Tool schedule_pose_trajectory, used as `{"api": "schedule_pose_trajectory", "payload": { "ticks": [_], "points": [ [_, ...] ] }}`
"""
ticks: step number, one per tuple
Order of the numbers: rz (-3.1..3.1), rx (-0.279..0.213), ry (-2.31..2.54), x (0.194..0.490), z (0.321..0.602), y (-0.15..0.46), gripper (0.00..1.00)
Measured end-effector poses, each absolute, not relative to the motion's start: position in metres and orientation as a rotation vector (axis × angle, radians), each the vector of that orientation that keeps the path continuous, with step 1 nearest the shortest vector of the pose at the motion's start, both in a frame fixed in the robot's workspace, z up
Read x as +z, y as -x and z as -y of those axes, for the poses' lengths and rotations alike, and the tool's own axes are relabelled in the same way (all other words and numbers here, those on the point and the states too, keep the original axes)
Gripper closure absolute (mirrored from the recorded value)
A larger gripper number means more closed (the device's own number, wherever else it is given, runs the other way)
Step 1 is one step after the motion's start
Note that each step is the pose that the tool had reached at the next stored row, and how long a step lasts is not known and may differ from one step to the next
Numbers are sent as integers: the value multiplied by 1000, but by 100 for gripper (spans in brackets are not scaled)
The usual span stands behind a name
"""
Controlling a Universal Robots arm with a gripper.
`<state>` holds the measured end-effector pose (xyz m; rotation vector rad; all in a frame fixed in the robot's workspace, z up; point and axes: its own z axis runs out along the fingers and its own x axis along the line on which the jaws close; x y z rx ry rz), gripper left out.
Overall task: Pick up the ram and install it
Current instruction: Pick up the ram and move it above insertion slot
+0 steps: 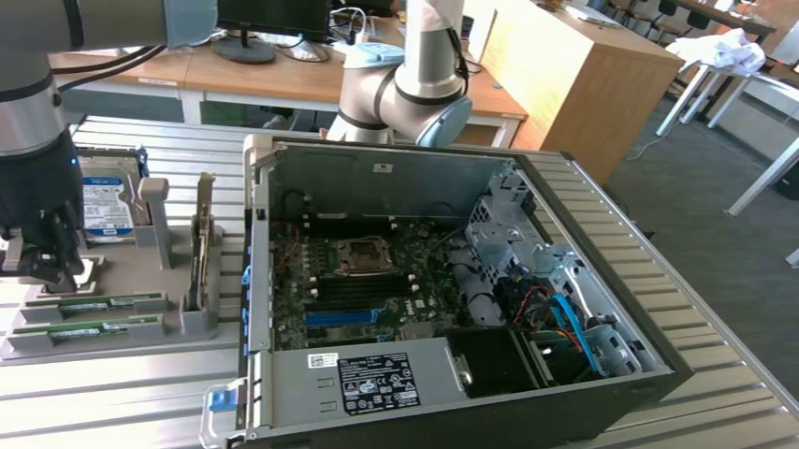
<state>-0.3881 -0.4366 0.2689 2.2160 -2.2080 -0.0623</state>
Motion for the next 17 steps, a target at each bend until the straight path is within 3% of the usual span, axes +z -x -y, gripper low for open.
{"api": "schedule_pose_trajectory", "payload": {
  "ticks": [17],
  "points": [
    [2208, -62, -2216, 243, 437, 388, 70]
  ]
}}
